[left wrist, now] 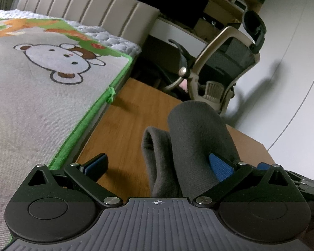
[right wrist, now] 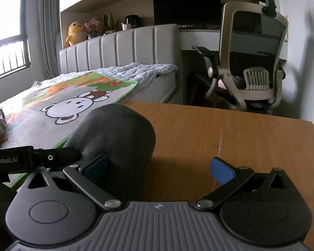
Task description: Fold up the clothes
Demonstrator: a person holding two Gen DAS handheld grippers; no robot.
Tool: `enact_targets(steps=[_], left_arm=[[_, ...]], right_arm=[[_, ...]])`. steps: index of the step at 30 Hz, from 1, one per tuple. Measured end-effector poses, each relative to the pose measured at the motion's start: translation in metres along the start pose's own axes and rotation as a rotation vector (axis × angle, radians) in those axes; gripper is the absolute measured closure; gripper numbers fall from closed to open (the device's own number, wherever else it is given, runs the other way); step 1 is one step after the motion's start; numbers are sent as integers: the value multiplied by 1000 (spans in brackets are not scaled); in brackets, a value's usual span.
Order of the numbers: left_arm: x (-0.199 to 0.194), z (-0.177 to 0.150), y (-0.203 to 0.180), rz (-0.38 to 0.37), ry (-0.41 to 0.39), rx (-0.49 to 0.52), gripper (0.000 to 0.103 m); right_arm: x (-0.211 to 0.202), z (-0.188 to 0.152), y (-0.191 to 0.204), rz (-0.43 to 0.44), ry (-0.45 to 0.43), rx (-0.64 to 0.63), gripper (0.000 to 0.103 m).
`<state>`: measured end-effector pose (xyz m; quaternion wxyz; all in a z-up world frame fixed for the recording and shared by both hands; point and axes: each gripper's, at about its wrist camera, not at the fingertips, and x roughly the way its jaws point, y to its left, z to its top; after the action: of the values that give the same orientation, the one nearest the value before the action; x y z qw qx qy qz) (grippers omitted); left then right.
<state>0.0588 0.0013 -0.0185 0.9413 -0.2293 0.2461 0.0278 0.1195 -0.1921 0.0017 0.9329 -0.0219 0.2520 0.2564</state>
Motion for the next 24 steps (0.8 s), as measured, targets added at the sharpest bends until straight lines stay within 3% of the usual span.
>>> enact_targets(steps=[13, 24], left_arm=[[-6, -2, 2, -11, -20, -6, 0], [-70, -23, 4, 27, -107, 0, 0]], right_arm=[[0, -1, -5, 20, -5, 21, 0], [-22, 1, -8, 20, -28, 45, 0]])
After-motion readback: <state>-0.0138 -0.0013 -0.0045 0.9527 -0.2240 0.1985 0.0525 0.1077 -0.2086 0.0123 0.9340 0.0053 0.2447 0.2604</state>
